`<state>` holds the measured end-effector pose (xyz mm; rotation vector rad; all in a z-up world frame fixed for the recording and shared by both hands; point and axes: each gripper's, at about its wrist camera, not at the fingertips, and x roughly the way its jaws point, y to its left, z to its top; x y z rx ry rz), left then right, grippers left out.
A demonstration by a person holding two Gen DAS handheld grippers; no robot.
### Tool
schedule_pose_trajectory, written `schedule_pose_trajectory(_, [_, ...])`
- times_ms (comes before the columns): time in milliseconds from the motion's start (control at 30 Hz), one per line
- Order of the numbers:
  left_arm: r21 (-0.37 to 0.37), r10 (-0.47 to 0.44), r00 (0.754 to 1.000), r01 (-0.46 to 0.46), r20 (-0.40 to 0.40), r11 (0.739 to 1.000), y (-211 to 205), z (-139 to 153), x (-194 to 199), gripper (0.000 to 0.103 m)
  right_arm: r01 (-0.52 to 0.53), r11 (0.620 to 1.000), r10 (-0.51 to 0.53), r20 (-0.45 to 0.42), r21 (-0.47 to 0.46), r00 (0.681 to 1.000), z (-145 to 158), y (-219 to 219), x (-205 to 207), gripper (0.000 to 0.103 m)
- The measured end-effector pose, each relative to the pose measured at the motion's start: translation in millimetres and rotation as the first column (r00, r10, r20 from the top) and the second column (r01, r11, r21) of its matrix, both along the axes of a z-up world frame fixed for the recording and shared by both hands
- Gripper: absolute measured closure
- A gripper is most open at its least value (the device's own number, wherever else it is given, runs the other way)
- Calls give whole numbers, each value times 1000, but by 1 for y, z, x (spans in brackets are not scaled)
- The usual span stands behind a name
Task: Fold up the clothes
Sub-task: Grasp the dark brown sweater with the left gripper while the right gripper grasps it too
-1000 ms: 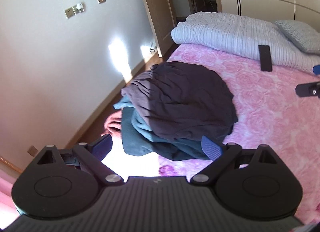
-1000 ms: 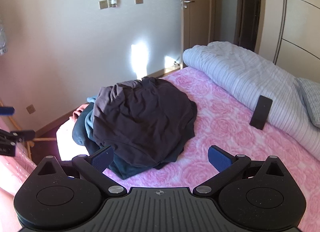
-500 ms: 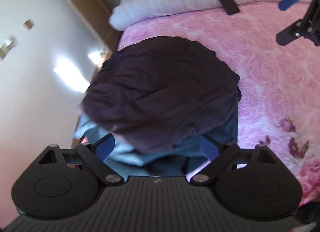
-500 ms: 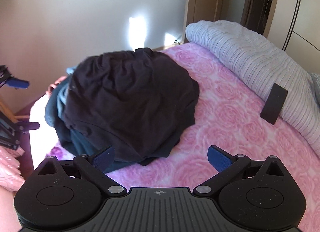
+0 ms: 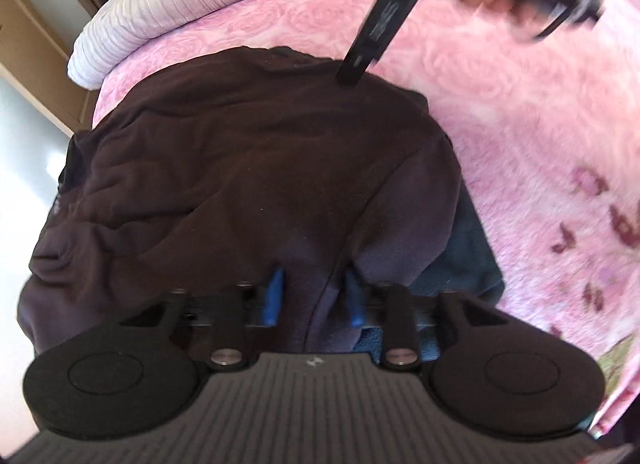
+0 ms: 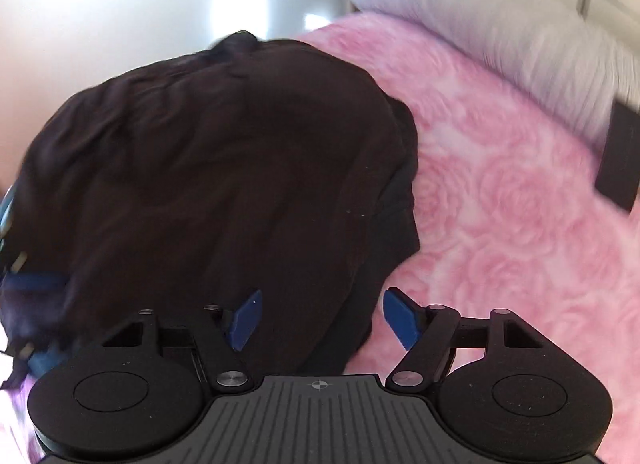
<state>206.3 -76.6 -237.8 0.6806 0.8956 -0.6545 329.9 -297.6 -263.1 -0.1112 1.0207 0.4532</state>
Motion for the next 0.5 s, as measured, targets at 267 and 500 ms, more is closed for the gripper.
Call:
schedule_pose_trajectory(267, [-115,93,994,-87,48,989,23,42,18,97,81,997,-80,-63,18,995,-10,16,23,82])
schedule_pose_trajectory(500, [-172,143,980,-119,136,978,31,95,40,97,166,980,-162,-46,107,986,46,-8,19,95])
